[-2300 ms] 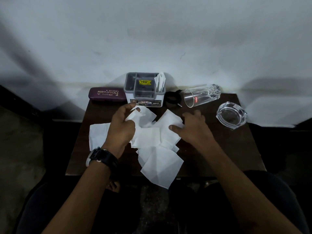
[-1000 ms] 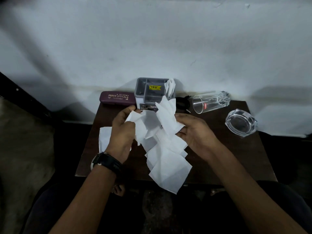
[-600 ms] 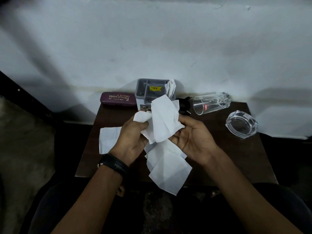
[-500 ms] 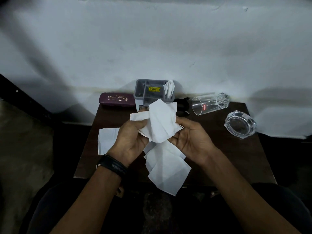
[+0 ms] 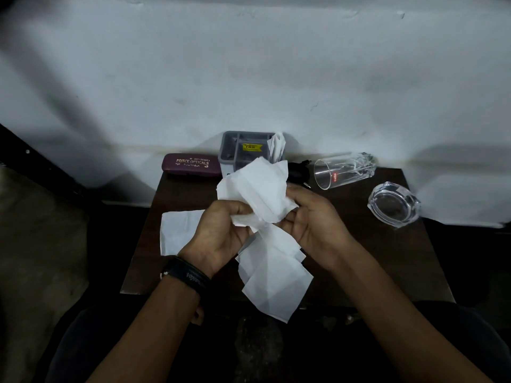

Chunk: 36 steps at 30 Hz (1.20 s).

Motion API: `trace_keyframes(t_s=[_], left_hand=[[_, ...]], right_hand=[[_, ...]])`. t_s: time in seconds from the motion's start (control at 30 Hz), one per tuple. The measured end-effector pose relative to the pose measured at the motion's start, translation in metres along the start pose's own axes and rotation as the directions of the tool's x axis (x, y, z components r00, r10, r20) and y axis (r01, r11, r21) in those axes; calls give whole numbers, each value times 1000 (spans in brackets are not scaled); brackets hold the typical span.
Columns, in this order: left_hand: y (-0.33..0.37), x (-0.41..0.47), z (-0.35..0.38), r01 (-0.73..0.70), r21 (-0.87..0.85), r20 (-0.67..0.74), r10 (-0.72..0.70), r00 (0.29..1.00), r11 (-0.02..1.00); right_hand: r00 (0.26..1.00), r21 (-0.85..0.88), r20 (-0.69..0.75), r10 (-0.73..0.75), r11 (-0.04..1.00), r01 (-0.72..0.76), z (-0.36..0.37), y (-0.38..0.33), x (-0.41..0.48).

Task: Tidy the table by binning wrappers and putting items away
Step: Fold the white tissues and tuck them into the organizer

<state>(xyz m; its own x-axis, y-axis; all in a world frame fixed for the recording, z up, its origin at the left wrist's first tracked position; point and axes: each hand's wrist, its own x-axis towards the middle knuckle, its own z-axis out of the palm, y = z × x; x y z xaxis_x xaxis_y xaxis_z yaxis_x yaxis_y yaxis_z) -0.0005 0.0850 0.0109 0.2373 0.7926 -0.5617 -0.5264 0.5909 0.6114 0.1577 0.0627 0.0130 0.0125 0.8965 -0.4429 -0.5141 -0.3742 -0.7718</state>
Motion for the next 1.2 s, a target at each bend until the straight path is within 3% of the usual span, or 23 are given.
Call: trace_keyframes(t_s=[0.17, 0.4, 0.6, 0.77, 0.87, 1.0, 1.1, 1.2], left_hand=[[3, -8, 5, 55, -25, 80, -52, 995, 998], [6, -17, 11, 70, -114, 160, -51, 986, 991], [2, -15, 7, 67, -120, 63, -59, 996, 991], [0, -6, 3, 55, -97, -8, -56, 998, 994], [-2, -4, 3, 38, -47, -2, -39, 999, 998], [-4, -2, -1, 41, -27, 70, -39, 997, 999], [-2, -1, -1, 68, -63, 85, -62, 994, 996], [0, -1, -1, 27, -10, 97, -26, 995, 1000]], right_hand=[[986, -169, -125, -114, 981, 92, -5, 3, 5], [969, -428, 67, -237, 871, 242, 4, 2, -7], [988, -404, -1, -154, 904, 140, 1, 1, -5], [991, -234, -133, 7, 971, -38, -7, 0, 6], [987, -313, -152, -61, 950, 11, -8, -5, 4], [960, -545, -89, -264, 820, 175, -11, -3, 2], [943, -560, -75, -324, 796, 229, -19, -6, 5], [961, -519, -46, -272, 829, 210, -26, -11, 8]])
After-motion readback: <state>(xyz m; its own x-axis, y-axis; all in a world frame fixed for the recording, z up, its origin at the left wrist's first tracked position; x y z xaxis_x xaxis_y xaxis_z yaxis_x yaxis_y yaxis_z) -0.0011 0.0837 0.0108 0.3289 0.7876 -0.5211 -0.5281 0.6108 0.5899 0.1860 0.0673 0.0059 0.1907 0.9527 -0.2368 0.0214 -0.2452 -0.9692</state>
